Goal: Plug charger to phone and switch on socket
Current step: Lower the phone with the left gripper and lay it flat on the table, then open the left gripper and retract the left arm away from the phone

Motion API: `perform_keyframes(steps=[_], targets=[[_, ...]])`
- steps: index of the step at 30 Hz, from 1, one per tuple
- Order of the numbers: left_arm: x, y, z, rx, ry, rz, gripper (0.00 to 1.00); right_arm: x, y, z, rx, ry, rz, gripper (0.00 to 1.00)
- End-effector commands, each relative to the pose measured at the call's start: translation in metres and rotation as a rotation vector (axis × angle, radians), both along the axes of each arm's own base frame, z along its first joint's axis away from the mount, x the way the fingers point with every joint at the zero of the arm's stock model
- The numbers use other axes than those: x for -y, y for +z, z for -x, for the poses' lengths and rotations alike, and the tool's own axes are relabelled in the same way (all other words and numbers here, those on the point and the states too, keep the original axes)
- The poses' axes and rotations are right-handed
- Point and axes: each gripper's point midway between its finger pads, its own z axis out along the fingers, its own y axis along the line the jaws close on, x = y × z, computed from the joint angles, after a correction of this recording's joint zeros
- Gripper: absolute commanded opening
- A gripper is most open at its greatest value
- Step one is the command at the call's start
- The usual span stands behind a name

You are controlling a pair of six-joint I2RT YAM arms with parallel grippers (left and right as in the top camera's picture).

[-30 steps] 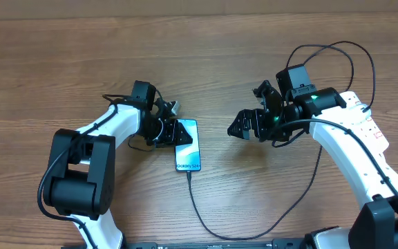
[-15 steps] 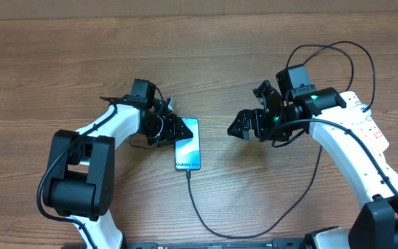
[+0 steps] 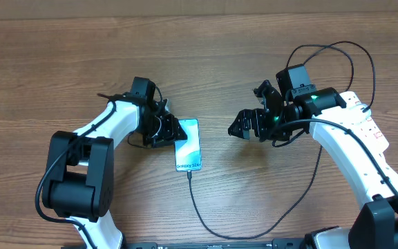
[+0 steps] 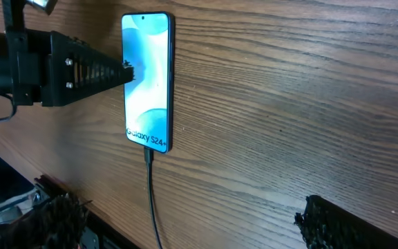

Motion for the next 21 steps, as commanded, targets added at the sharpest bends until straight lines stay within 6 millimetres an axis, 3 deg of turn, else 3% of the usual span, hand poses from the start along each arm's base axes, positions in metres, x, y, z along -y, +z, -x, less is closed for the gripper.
perform_keyframes(steps=[1,6,10,14,17,21], targets=[[-0.048,-0.041,0.014,-0.068,-0.01,-0.285,0.47,0.0,0.003,-0.003,0.026,0.01,0.011,1.0],[-0.05,-0.002,-0.016,-0.038,-0.01,-0.321,0.57,-0.002,0.004,-0.009,0.041,-0.005,-0.002,1.0],[-0.062,0.06,-0.043,0.028,0.001,-0.409,0.57,-0.006,0.008,-0.016,0.076,-0.001,-0.025,1.0],[-0.07,0.148,-0.059,0.201,0.042,-0.438,0.58,-0.006,0.008,-0.016,0.078,-0.001,-0.024,1.0],[-0.07,0.226,-0.052,0.407,0.111,-0.389,0.59,-0.003,0.006,-0.017,0.082,-0.004,-0.002,1.0],[-0.081,0.3,-0.016,0.613,0.179,-0.395,0.6,0.003,0.002,-0.017,0.078,-0.015,0.036,1.0]])
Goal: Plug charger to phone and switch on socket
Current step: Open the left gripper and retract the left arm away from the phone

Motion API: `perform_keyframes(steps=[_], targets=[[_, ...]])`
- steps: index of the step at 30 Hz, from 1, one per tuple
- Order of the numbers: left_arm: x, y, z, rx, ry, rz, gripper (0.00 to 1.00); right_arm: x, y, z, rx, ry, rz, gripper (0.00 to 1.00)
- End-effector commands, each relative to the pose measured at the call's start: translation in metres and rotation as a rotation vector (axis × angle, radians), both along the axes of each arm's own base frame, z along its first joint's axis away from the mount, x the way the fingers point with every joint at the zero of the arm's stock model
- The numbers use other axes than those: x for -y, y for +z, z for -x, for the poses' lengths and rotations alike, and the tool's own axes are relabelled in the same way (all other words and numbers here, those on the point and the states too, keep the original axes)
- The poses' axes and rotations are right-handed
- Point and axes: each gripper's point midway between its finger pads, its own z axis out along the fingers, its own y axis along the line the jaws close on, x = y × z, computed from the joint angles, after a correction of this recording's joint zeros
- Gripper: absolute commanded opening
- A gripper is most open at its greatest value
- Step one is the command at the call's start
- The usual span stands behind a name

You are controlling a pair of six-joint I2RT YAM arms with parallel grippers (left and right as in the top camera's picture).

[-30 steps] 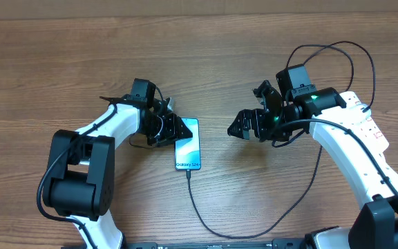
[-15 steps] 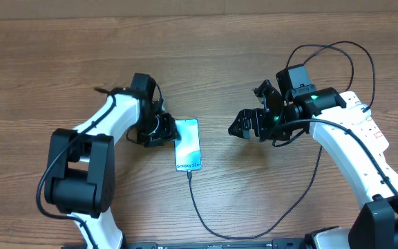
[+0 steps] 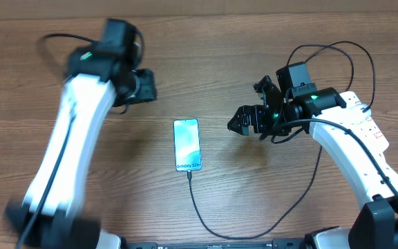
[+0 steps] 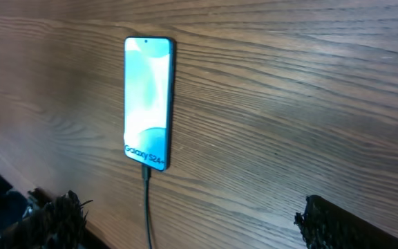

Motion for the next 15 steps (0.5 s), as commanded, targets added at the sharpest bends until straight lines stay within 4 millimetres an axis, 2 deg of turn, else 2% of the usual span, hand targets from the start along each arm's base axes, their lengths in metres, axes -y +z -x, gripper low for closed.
perform_keyframes(steps=[1,4,8,11,13,14,15], targets=[[-0.019,0.08,0.04,0.234,0.06,-0.047,0.6,0.004,0.0,-0.002,0.015,-0.006,0.032,1.0],[-0.035,0.117,0.087,0.349,0.111,-0.095,0.61,0.004,0.001,-0.003,0.015,-0.006,0.031,1.0],[-0.049,0.143,0.141,0.472,0.147,-0.09,0.61,0.001,0.002,-0.001,0.007,-0.001,0.013,1.0],[-0.059,0.149,0.177,0.545,0.151,-0.041,0.59,-0.003,0.003,0.003,-0.011,0.008,-0.011,1.0],[-0.067,0.144,0.198,0.578,0.153,-0.01,0.59,-0.002,0.003,0.005,-0.017,0.007,-0.005,1.0],[-0.071,0.14,0.207,0.59,0.155,-0.003,0.61,-0.001,0.002,0.005,-0.019,0.007,-0.004,1.0],[-0.075,0.134,0.215,0.599,0.159,-0.002,0.7,-0.001,0.002,0.006,-0.023,0.007,-0.003,1.0]])
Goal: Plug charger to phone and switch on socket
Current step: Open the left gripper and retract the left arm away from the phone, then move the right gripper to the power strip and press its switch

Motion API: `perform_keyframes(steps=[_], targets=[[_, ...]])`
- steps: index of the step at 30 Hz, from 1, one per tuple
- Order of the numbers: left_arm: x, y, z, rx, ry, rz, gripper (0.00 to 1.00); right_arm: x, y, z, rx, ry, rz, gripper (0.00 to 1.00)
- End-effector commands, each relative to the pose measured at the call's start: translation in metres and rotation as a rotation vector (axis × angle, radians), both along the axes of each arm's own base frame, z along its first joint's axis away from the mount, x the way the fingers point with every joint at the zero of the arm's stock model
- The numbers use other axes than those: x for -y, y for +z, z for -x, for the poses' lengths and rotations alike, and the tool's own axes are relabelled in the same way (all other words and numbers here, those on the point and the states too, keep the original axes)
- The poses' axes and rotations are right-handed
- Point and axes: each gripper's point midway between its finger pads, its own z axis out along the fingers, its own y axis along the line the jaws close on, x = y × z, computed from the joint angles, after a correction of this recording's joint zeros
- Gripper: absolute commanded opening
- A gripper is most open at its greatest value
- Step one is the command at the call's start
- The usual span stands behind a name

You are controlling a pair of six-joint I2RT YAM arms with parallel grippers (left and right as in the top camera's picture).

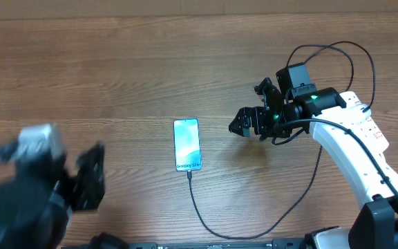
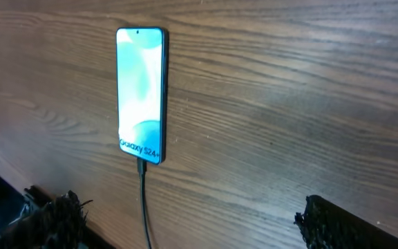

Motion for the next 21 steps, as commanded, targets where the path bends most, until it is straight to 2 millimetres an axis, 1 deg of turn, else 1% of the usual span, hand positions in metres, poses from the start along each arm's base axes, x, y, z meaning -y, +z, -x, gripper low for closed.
perform_keyframes(steps=[1,4,7,9,11,14,16,18,21], targets=[[-0.021,-0.018,0.021,0.028,0.073,0.012,1.0,-0.003,0.004,0.001,0.002,0.008,-0.013,1.0],[-0.043,-0.03,0.03,0.061,0.159,-0.037,1.0,-0.003,0.004,0.001,0.003,0.008,-0.013,1.0],[-0.073,-0.036,0.029,0.088,0.313,-0.147,1.0,-0.003,0.004,0.0,0.003,0.008,-0.013,1.0],[-0.083,-0.04,0.025,0.085,0.376,-0.207,1.0,-0.003,0.004,0.001,0.0,0.008,-0.013,1.0],[-0.079,-0.049,0.016,0.07,0.376,-0.219,0.99,-0.001,0.004,0.003,-0.012,0.005,-0.008,1.0],[-0.066,-0.079,0.011,-0.024,0.307,-0.23,1.0,0.007,0.003,0.003,-0.02,-0.016,0.024,1.0],[-0.063,-0.098,0.014,-0.095,0.279,-0.258,1.0,0.016,0.006,-0.001,-0.013,-0.06,0.049,1.0],[-0.066,-0.117,0.022,-0.171,0.27,-0.307,1.0,0.03,0.011,-0.007,-0.003,-0.149,0.084,1.0],[-0.073,-0.138,0.033,-0.267,0.265,-0.373,0.99,0.06,0.026,-0.014,0.021,-0.336,0.145,1.0]])
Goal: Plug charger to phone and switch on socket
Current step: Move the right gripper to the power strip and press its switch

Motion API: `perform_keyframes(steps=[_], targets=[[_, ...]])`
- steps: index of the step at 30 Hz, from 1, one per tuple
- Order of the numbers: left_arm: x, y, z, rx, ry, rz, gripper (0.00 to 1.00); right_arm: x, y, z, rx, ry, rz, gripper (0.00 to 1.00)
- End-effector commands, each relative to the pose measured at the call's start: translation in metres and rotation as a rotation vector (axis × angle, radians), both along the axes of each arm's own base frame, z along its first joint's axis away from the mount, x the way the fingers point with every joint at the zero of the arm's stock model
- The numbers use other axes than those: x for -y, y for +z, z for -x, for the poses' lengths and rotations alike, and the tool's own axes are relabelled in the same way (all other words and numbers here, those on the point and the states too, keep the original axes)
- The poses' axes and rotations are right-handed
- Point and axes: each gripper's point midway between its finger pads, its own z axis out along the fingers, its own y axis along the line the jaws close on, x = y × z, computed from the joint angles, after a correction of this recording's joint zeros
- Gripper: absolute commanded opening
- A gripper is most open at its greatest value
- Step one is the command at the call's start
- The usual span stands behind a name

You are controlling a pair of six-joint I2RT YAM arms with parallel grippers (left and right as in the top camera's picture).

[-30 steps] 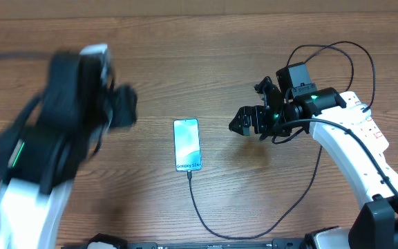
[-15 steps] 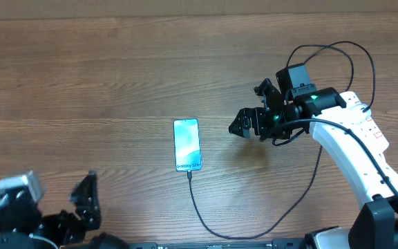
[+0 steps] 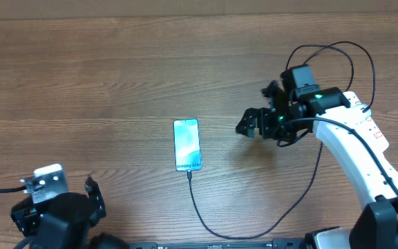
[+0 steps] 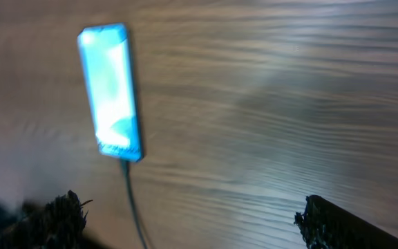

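The phone (image 3: 187, 144) lies flat in the middle of the table with its screen lit; in the right wrist view the phone (image 4: 109, 90) is blurred. A dark charger cable (image 3: 197, 211) is plugged into its near end and loops off to the right. My right gripper (image 3: 246, 127) hovers to the right of the phone, apart from it. Its fingers (image 4: 334, 225) stand wide apart with nothing between them. My left arm (image 3: 54, 211) is folded at the front left corner, and its jaws cannot be made out.
A white strip with red marks (image 3: 369, 124) lies at the right edge, partly under my right arm. Thin black leads (image 3: 337, 52) arch over the right wrist. The table's front edge runs just below the cable loop.
My left arm has settled at the front left corner and is no longer blurred. My right gripper has shifted slightly right, away from the phone, which now sits further left in the blurred wrist view.
First my left gripper's fingers touched the phone's left edge, with the cable plugged in. Then the left arm was up at the back left, then low at the front left, where it now rests folded. My right gripper stayed open to the right of the phone.
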Motion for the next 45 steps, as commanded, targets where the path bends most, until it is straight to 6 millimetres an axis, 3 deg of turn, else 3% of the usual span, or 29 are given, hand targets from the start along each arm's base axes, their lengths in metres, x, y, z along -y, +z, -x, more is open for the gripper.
perform_keyframes(steps=[1,8,14,15,16,17,19,22,27,35,40,45], targets=[[-0.002,-0.013,0.002,-0.046,0.02,-0.02,1.0,0.039,0.034,-0.016,0.093,-0.246,0.093,1.0],[-0.017,-0.016,0.008,-0.052,0.129,-0.028,1.0,0.118,0.065,0.01,0.127,-0.628,0.28,1.0],[-0.036,-0.011,0.024,0.003,0.293,-0.005,0.99,0.169,0.067,0.018,0.122,-0.824,0.373,0.96],[-0.038,-0.008,0.026,0.034,0.311,0.004,0.99,0.177,0.066,0.019,0.111,-0.86,0.374,0.87],[-0.039,-0.006,0.029,0.057,0.323,0.011,0.99,0.186,0.065,0.021,0.102,-0.903,0.381,0.72],[-0.041,-0.004,0.034,0.089,0.335,0.021,1.0,0.202,0.064,0.022,0.096,-0.97,0.399,0.51],[-0.042,0.0,0.041,0.141,0.345,0.036,0.99,0.224,0.065,0.022,0.106,-1.05,0.42,0.25],[-0.044,0.005,0.051,0.222,0.345,0.06,1.0,0.254,0.067,0.015,0.142,-1.144,0.434,0.04],[-0.046,0.009,0.069,0.336,0.343,0.094,0.99,0.288,0.054,0.001,0.153,-1.225,0.462,0.04],[-0.048,0.011,0.091,0.468,0.342,0.131,1.0,0.316,0.001,-0.038,0.127,-1.12,0.53,0.04],[-0.051,0.012,0.104,0.538,0.365,0.141,1.0,0.33,-0.023,-0.043,0.094,-1.133,0.563,0.04],[-0.051,0.012,0.108,0.541,0.394,0.137,1.0,0.347,-0.035,-0.042,0.082,-1.143,0.581,0.04]])
